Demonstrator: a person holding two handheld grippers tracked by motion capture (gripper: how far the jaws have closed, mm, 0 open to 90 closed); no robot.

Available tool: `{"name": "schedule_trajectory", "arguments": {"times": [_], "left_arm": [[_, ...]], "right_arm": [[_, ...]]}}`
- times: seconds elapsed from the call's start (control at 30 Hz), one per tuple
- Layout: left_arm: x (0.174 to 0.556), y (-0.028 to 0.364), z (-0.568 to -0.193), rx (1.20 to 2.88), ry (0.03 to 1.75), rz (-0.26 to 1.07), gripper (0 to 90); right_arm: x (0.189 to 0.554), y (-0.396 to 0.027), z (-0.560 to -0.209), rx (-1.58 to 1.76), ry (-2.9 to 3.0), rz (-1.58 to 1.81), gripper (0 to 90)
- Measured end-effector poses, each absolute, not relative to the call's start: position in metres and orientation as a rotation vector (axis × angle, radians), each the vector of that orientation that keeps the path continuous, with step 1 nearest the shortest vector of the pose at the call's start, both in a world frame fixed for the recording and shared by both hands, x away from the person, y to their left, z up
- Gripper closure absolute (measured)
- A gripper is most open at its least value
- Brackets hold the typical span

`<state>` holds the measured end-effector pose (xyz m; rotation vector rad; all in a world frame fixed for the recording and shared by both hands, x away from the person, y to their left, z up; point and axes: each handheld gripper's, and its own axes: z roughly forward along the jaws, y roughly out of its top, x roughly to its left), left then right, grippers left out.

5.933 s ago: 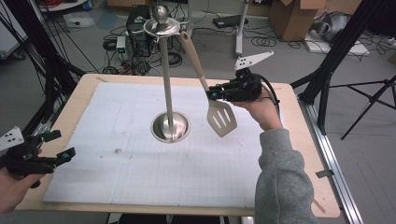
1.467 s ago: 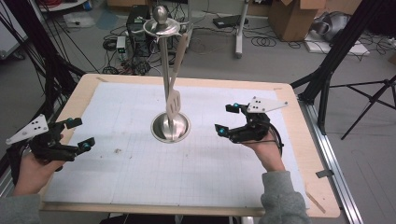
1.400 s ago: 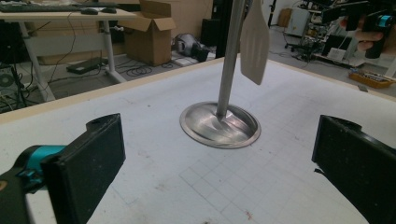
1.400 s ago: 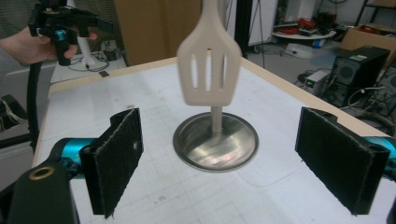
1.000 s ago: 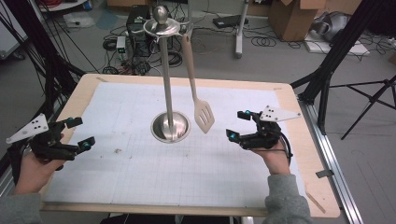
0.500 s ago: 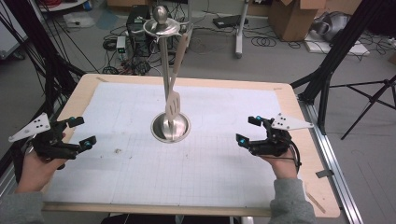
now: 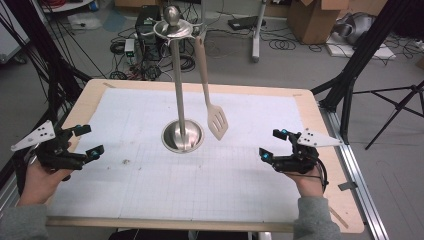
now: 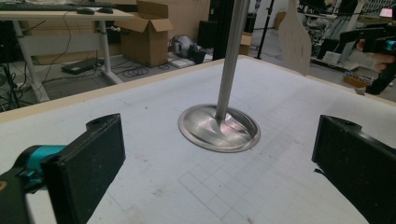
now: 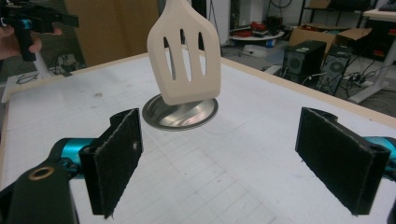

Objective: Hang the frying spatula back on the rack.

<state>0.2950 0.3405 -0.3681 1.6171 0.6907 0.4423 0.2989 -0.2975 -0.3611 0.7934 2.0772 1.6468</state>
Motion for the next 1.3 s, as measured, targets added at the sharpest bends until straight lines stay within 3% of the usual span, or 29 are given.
{"name": "schedule_trajectory", "arguments": {"times": [1.3], "left_arm": [[0.296,0.344,-0.373,1.593,0.678,0.427,3.1]], "right_arm": [[0.261,-0.347,-0.378,0.87,1.974,1.676,13.9]]}}
